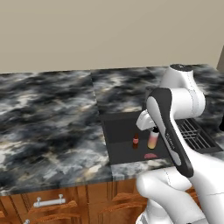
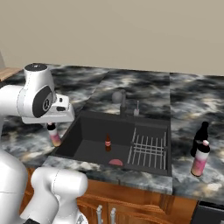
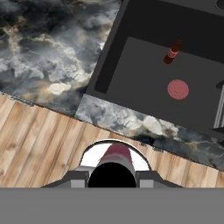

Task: Place the large bottle from the dining counter next to the other large bottle outside the sink, and place the small bottle from the dining counter next to the other small bottle inside the sink.

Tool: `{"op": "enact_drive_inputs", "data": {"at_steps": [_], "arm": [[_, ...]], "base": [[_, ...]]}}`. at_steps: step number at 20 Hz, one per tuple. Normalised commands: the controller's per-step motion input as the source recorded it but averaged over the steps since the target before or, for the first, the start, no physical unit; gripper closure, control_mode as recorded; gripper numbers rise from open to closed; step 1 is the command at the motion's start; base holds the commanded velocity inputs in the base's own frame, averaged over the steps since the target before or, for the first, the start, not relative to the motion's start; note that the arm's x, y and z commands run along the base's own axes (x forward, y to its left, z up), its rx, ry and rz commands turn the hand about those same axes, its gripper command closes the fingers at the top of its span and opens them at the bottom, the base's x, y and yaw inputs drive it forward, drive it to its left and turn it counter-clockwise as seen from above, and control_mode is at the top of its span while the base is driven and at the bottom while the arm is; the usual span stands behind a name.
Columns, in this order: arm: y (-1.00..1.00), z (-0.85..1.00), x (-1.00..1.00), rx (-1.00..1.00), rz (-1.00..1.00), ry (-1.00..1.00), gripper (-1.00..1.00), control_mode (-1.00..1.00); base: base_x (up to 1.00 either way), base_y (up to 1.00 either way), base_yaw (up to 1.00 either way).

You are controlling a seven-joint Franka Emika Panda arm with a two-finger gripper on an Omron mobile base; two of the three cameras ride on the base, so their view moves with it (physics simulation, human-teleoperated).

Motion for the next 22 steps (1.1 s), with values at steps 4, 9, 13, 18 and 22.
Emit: {"op": "enact_drive_inputs", "data": {"at_steps": [4,9,13,18,22], "arm": [[0.00,0.00,0.00,0.00,0.00,0.00,1.00,-1.00],[0.32,-0.05,0.24,0.00,-0.03,0.00,1.00,-1.00],[0.28,0.00,0.43,0.00,-0.02,0.00,1.00,-1.00],[0.08,-0.07,0.42,0.00,-0.04,-0.03,1.00,-1.00],[0.01,-0.17,0.42,0.00,-0.07,-0.01,1.00,-1.00]], "base": [[0.00,0.00,0.00],[0.00,0.00,0.00],[0.00,0.00,0.00],[0.00,0.00,0.00],[0.00,0.00,0.00]]}}
